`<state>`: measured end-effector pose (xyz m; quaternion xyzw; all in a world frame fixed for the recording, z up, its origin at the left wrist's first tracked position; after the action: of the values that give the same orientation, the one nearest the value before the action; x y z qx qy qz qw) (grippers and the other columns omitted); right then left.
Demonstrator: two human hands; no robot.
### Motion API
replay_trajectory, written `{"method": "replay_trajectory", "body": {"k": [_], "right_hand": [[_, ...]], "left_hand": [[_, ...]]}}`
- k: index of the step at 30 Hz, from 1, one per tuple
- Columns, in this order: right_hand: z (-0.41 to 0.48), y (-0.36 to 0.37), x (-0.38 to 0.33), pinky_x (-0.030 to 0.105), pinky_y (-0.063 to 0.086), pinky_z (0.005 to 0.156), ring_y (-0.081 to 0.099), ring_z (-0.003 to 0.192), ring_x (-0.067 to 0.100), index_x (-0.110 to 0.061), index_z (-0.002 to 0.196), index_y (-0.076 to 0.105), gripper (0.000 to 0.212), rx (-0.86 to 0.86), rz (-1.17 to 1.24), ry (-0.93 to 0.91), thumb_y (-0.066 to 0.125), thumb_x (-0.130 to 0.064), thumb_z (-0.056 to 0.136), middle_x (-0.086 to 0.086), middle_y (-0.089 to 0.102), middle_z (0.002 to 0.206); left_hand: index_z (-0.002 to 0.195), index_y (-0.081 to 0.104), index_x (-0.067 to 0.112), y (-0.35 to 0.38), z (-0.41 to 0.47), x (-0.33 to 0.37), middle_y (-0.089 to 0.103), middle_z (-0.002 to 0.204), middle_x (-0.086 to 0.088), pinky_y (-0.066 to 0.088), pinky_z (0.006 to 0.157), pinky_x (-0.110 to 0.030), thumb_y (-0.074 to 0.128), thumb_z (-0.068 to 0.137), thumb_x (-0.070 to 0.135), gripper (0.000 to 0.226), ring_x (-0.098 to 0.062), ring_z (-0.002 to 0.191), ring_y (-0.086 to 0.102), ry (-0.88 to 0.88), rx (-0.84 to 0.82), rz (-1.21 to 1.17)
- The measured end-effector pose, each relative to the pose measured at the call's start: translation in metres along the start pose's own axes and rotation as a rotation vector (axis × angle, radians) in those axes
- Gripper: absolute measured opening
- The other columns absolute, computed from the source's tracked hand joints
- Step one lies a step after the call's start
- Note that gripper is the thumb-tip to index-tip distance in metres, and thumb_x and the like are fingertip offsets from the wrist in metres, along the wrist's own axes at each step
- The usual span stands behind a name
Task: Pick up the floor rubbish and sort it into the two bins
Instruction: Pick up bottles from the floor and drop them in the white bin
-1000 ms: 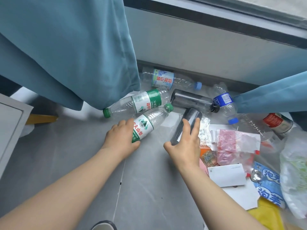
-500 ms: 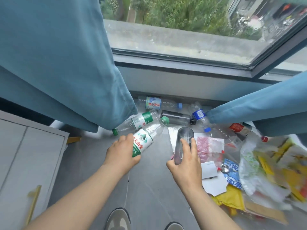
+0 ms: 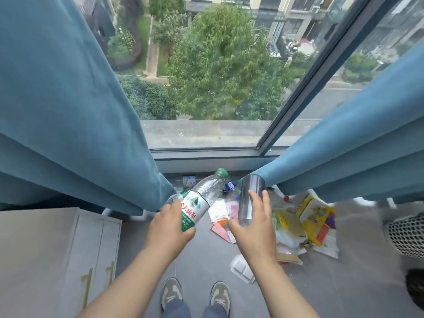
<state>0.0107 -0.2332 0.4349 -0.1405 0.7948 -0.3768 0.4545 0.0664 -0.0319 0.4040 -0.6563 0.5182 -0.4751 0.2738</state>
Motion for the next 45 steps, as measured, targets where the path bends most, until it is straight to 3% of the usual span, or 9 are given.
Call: {"method": "replay_trajectory", "body": {"k": [8,13,16,19,23,26,32,41,45], "right_hand": [[-0.07,-0.137,-0.093,0.028,0.038,0.1,0.027,0.141,0.01,-0.036,0.143,0.035,0.074,0.124,0.165,0.007,0.066,-0.021,0.078,-0.016,0.008,0.159],[-0.101,-0.207,-0.136,0.017,0.03,0.086,0.031,0.124,-0.003,-0.036,0.144,0.035,0.07,0.208,0.227,-0.037,0.064,-0.019,0.082,-0.018,0.009,0.159],[-0.117,-0.24,-0.149,0.018,0.031,0.087,0.031,0.13,0.0,-0.038,0.143,0.035,0.072,0.256,0.279,-0.066,0.064,-0.018,0.08,-0.019,0.01,0.158],[-0.134,-0.271,-0.154,0.017,0.031,0.086,0.034,0.118,-0.018,-0.04,0.142,0.035,0.072,0.318,0.312,-0.057,0.064,-0.017,0.081,-0.022,0.009,0.158],[-0.154,-0.308,-0.145,0.017,0.03,0.087,0.032,0.13,-0.001,-0.038,0.143,0.034,0.07,0.407,0.297,-0.051,0.063,-0.018,0.083,-0.02,0.008,0.158],[-0.165,-0.334,-0.13,0.017,0.028,0.088,0.026,0.106,-0.021,-0.037,0.142,0.037,0.07,0.46,0.324,-0.046,0.064,-0.016,0.081,-0.02,0.008,0.158],[-0.186,-0.396,-0.086,0.014,0.023,0.095,0.021,0.139,0.0,-0.037,0.143,0.035,0.072,0.59,0.29,-0.018,0.065,-0.018,0.081,-0.018,0.008,0.159],[-0.222,-0.464,-0.022,0.018,0.027,0.097,0.016,0.144,0.003,-0.036,0.145,0.031,0.072,0.697,0.248,0.03,0.064,-0.022,0.083,-0.019,0.005,0.159],[-0.238,-0.482,0.005,0.026,0.03,0.11,0.014,0.146,0.004,-0.037,0.145,0.032,0.072,0.744,0.263,0.067,0.065,-0.021,0.082,-0.018,0.005,0.159]], "left_hand": [[0.1,0.041,0.024,-0.141,-0.071,0.081,0.051,0.096,0.001,0.044,0.07,-0.034,0.06,0.075,0.045,0.038,-0.025,0.089,0.054,0.127,0.057,-0.071],[0.1,0.043,0.027,-0.2,-0.102,0.121,0.053,0.095,0.004,0.047,0.07,-0.034,0.061,0.073,0.046,0.037,-0.021,0.088,0.054,0.206,0.067,-0.157],[0.097,0.044,0.032,-0.224,-0.121,0.145,0.056,0.092,0.007,0.049,0.069,-0.035,0.061,0.071,0.049,0.035,-0.017,0.084,0.056,0.265,0.08,-0.238],[0.102,0.046,0.035,-0.241,-0.141,0.176,0.057,0.093,0.01,0.049,0.069,-0.034,0.064,0.073,0.048,0.036,-0.014,0.084,0.057,0.349,0.078,-0.27],[0.103,0.046,0.035,-0.256,-0.16,0.217,0.056,0.091,0.011,0.048,0.067,-0.033,0.066,0.074,0.045,0.036,-0.011,0.08,0.056,0.436,0.089,-0.267],[0.108,0.047,0.037,-0.259,-0.172,0.246,0.058,0.094,0.01,0.047,0.064,-0.031,0.066,0.074,0.047,0.041,-0.012,0.08,0.056,0.485,0.084,-0.264],[0.11,0.046,0.037,-0.249,-0.205,0.314,0.06,0.096,0.012,0.051,0.065,-0.033,0.068,0.073,0.046,0.044,-0.01,0.082,0.059,0.576,0.029,-0.269],[0.104,0.048,0.036,-0.226,-0.257,0.399,0.06,0.092,0.012,0.05,0.062,-0.028,0.068,0.076,0.043,0.036,-0.005,0.078,0.058,0.694,-0.023,-0.299],[0.105,0.048,0.037,-0.21,-0.271,0.425,0.061,0.094,0.012,0.047,0.063,-0.027,0.068,0.077,0.043,0.035,-0.003,0.08,0.058,0.727,-0.085,-0.288]]}}
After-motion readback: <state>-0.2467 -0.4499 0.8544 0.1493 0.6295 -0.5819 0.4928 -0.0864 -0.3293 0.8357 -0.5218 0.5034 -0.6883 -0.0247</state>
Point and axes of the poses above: each hand's wrist, its own z-axis towards the middle knuckle, its own y-axis out of the palm, x = y × z, the point moved 7 cm from there along z, towards the middle knuckle
